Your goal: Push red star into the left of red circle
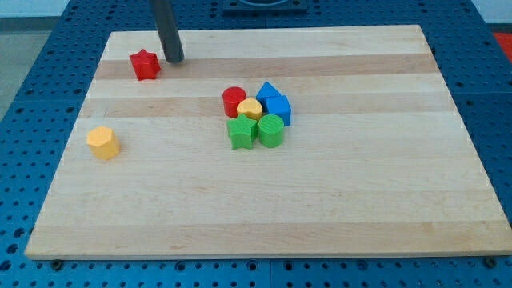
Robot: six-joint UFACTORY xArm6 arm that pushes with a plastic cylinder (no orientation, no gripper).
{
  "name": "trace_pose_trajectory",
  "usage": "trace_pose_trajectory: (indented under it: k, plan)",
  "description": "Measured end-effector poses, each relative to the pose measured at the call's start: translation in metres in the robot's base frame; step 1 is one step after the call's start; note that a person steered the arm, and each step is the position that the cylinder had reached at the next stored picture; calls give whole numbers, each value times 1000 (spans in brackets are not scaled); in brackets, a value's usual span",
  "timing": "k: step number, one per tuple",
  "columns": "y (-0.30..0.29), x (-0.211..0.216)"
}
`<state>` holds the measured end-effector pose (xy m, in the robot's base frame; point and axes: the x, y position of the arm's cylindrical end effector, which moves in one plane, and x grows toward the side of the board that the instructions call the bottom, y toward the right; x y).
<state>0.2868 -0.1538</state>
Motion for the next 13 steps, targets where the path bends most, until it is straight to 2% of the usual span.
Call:
trace_pose_trajectory:
  k: [1,3,4,5,6,7,12,13]
  plan:
    - [16,40]
    - [-1,-46]
    - [-54,-49]
    - [-82,-12]
    - [-49,51]
    - [-19,76]
    - [-20,36]
    - [-4,34]
